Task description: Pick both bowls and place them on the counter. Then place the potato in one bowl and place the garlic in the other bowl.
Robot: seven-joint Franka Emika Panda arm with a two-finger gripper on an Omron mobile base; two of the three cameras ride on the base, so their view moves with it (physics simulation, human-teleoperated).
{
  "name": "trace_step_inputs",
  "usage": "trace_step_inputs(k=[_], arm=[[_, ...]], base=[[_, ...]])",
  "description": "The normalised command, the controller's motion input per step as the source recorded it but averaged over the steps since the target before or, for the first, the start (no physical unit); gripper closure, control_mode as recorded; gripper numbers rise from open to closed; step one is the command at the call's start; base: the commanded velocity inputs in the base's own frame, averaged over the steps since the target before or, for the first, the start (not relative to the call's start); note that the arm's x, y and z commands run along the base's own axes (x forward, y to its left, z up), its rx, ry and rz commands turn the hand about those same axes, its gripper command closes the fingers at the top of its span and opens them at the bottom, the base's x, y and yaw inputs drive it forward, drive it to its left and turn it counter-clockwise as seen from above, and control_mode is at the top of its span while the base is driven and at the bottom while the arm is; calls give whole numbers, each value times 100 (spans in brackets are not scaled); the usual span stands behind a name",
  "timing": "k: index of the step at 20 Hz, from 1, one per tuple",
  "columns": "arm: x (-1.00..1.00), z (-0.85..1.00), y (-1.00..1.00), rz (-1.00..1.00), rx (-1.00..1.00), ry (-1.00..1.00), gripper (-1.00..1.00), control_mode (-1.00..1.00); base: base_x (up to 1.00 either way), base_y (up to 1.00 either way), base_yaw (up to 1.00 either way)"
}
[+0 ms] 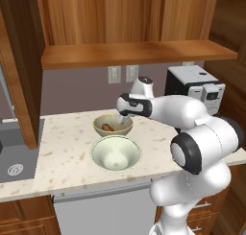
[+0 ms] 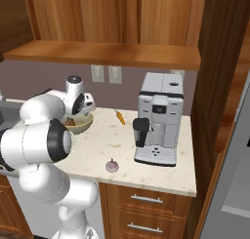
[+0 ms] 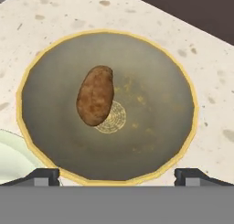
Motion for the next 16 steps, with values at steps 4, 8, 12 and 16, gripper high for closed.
trace_step_inputs(k=[4, 8, 12, 16], arm=[[-28, 7, -23, -19, 1, -11, -100, -100], [-24, 23, -29, -17, 3, -5, -100, -100], [-32, 21, -34, -14, 5, -1, -100, -100], [-33, 28, -33, -13, 7, 0, -100, -100]], base=[[0, 0, 0], [0, 0, 0], [0, 0, 0], [0, 0, 0]])
